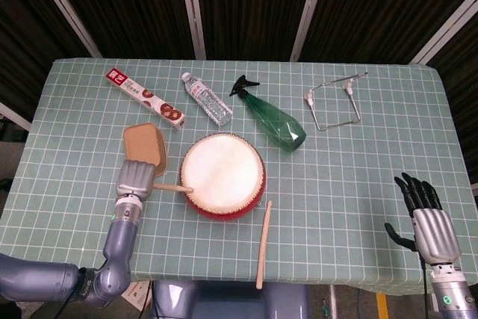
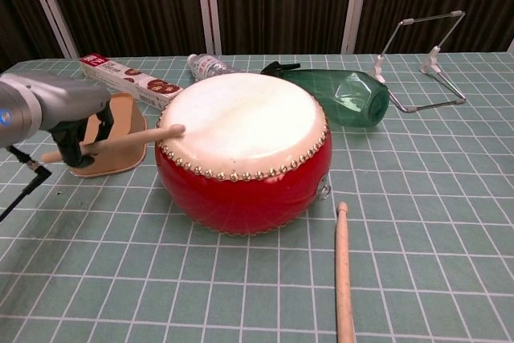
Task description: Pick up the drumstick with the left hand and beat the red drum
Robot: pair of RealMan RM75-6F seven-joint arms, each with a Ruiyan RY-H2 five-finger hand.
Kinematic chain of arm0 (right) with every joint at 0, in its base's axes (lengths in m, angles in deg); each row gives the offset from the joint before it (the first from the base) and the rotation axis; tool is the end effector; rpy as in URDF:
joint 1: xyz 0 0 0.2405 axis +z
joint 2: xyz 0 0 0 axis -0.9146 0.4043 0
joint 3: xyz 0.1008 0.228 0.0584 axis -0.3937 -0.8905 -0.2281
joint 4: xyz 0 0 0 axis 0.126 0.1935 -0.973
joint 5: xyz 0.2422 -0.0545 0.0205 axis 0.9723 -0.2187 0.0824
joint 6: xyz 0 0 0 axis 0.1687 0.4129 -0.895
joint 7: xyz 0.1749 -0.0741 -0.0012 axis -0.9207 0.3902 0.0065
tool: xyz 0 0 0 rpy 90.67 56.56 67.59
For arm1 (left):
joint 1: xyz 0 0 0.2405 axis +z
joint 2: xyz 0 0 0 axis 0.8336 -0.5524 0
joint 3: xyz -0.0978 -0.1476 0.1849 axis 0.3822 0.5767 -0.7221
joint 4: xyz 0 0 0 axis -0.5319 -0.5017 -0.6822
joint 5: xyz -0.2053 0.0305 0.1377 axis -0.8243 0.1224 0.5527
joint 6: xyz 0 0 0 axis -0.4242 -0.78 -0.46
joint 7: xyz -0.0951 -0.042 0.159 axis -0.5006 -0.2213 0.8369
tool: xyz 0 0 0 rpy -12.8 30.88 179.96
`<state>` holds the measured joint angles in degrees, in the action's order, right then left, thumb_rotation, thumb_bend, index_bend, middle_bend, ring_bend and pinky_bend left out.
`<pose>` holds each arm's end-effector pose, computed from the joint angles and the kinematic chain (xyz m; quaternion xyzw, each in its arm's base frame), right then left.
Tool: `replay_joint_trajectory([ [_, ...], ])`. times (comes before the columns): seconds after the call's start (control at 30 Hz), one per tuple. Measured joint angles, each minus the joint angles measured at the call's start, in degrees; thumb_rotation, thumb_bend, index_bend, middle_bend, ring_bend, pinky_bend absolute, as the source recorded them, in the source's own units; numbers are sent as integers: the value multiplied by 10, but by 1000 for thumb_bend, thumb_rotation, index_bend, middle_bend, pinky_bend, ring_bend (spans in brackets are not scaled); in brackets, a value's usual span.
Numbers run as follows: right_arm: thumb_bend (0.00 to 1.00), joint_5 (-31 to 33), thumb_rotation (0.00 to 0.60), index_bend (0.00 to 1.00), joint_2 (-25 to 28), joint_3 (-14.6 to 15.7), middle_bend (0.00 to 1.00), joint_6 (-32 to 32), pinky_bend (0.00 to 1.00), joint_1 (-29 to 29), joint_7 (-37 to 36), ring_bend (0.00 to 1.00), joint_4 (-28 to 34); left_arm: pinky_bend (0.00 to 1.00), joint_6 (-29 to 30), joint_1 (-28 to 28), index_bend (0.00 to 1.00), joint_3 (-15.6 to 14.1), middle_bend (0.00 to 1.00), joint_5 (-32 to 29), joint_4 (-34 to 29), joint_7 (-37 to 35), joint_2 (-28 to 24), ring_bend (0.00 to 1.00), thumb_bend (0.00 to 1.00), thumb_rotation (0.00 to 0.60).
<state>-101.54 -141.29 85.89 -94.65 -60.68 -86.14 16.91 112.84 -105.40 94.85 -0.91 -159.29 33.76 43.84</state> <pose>-0.3095 -0.2284 0.1049 0.5965 -0.4220 0.4137 0.5432 -0.1158 0.3517 -0.0407 -0.7285 -0.3605 -0.1366 0.5663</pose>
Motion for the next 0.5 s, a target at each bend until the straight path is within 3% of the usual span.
replay_joint_trajectory([
  [0.17, 321, 2, 600, 0, 1, 0, 0, 2, 1, 0, 0, 0, 0, 1000, 1, 26, 795, 1, 1000, 125, -68, -95, -39, 1000, 580, 600],
  [0.27, 321, 1, 600, 0, 1, 1, 0, 2, 0, 0, 2, 0, 1, 1000, 3, 53, 793, -15, 1000, 205, -111, -149, -77, 1000, 580, 600],
  [0.5, 321, 3, 600, 0, -2, 0, 0, 6, 0, 1, 7, 0, 3, 1000, -2, 126, 783, -106, 1000, 323, -144, -240, -157, 1000, 565, 600],
])
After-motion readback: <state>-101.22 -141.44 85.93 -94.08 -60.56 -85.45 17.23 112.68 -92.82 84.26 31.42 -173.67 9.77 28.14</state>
